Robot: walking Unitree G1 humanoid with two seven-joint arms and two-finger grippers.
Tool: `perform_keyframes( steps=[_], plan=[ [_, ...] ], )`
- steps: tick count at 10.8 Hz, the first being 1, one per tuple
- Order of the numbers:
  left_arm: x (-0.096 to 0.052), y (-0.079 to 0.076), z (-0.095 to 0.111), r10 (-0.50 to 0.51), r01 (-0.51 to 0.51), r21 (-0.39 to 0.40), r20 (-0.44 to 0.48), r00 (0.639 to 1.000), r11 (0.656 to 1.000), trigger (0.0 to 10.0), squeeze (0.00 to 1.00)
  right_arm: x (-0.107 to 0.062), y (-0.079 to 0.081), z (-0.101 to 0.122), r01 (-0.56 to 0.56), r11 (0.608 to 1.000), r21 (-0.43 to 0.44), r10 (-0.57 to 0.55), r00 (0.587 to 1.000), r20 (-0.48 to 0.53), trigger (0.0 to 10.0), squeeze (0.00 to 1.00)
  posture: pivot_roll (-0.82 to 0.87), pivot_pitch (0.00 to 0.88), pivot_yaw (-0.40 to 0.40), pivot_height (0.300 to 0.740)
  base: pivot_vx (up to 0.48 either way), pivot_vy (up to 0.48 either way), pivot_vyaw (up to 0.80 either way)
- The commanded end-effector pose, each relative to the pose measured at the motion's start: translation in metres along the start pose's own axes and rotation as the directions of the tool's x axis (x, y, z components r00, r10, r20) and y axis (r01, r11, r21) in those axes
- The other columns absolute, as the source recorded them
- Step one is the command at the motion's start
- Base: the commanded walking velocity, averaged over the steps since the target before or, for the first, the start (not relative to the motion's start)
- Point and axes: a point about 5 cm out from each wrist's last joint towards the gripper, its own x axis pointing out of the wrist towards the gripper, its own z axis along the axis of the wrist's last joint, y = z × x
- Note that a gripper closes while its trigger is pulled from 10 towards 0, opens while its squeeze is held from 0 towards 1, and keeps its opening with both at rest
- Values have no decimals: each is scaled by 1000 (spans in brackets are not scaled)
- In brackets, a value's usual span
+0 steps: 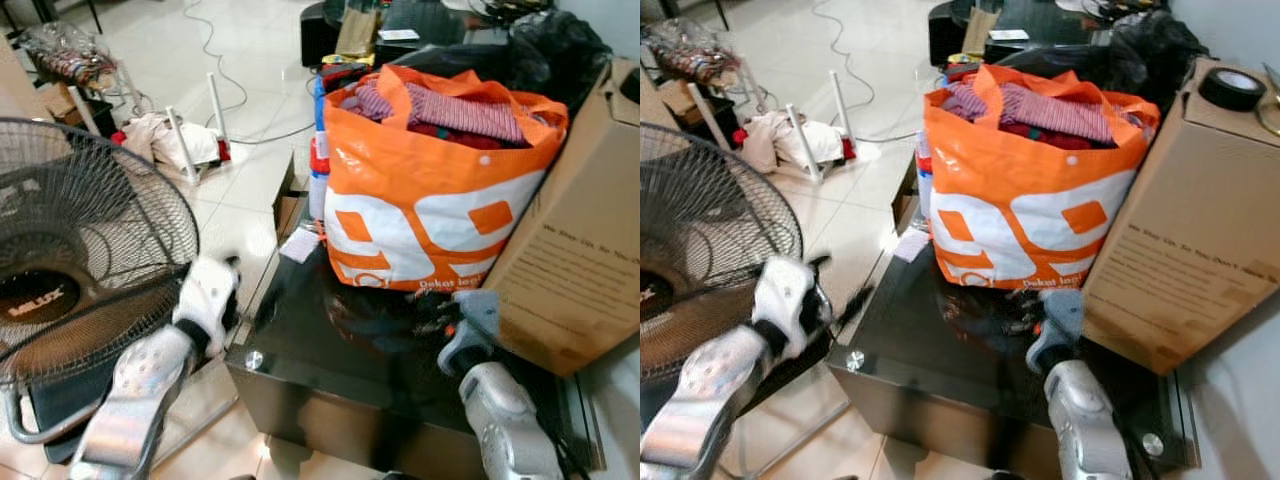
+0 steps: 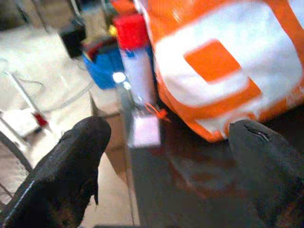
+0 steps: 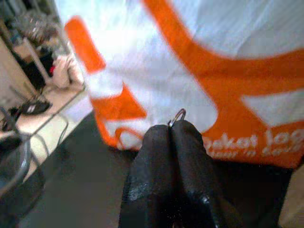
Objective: Hang keys on a hook
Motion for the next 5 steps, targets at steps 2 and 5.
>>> perform_keyframes(
  steps=[2,5],
  plan=[
    [3,4,0,62,-62,-9,4,998,998,10000,122,5,-5,15,58,995,-81,-57,998,12,10000,0,-34,0,-14,740,0,0,0],
    [1,4,-1,103,-103,-4,7,995,995,10000,122,14,-3,27,94,986,-138,-90,995,35,10000,0,-30,0,-26,740,0,0,0]
  ],
)
